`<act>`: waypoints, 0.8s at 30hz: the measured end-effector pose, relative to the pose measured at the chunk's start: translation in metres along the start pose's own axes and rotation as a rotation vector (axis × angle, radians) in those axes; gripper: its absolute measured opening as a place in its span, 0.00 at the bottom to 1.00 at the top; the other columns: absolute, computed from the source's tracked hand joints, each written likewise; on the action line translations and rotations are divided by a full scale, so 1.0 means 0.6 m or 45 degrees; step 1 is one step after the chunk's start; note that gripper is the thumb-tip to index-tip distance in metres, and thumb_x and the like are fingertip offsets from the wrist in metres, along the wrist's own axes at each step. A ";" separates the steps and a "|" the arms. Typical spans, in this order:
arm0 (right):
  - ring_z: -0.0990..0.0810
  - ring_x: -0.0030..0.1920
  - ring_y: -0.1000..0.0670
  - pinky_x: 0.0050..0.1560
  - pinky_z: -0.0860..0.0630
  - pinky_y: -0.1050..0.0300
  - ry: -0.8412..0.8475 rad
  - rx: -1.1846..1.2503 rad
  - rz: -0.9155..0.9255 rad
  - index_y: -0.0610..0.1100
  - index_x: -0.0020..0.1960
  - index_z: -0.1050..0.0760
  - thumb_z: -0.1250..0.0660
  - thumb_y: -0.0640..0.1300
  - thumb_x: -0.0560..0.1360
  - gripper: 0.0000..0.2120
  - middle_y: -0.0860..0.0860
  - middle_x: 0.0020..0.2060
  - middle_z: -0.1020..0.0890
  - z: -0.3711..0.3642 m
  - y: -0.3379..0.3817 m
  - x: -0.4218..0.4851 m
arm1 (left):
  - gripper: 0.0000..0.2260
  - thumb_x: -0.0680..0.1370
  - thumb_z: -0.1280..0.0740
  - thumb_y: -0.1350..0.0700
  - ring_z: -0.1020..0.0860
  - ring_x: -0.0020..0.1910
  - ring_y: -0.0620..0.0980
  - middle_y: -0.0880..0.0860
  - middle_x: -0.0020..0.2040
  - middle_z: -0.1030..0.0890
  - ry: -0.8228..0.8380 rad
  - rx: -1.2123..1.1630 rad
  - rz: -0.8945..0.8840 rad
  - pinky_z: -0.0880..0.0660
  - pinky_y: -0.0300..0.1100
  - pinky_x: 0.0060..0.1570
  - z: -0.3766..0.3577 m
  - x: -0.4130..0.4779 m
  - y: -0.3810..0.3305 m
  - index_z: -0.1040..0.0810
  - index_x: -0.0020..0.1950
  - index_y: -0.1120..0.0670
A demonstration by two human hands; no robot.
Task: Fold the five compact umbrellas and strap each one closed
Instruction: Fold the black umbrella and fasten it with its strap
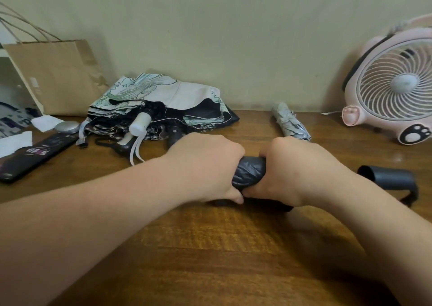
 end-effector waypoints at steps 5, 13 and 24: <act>0.24 0.39 0.53 0.36 0.28 0.55 -0.198 -0.167 0.100 0.54 0.47 0.28 0.31 0.73 0.66 0.25 0.56 0.37 0.24 0.011 0.013 -0.008 | 0.22 0.69 0.25 0.34 0.23 0.38 0.49 0.47 0.39 0.23 0.217 -0.197 0.030 0.26 0.46 0.36 -0.016 0.017 0.015 0.27 0.43 0.49; 0.22 0.38 0.52 0.41 0.20 0.53 -0.062 -0.142 0.085 0.55 0.48 0.26 0.29 0.73 0.66 0.24 0.56 0.38 0.22 -0.001 0.016 -0.008 | 0.13 0.70 0.25 0.44 0.24 0.33 0.51 0.52 0.37 0.20 0.381 -0.360 0.019 0.28 0.45 0.33 -0.035 0.013 0.022 0.21 0.42 0.52; 0.19 0.38 0.52 0.37 0.19 0.54 0.105 0.025 -0.019 0.53 0.45 0.23 0.27 0.72 0.64 0.24 0.54 0.36 0.19 -0.020 -0.017 0.013 | 0.10 0.76 0.33 0.46 0.26 0.38 0.48 0.45 0.39 0.27 -0.060 -0.094 0.131 0.27 0.46 0.37 -0.026 0.010 0.014 0.34 0.42 0.45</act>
Point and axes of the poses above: each hand's wrist, its own x-axis towards the middle knuckle, its own z-axis out of the back of the hand, y = z × x, the point moved 9 cm from there along x, towards the middle knuckle
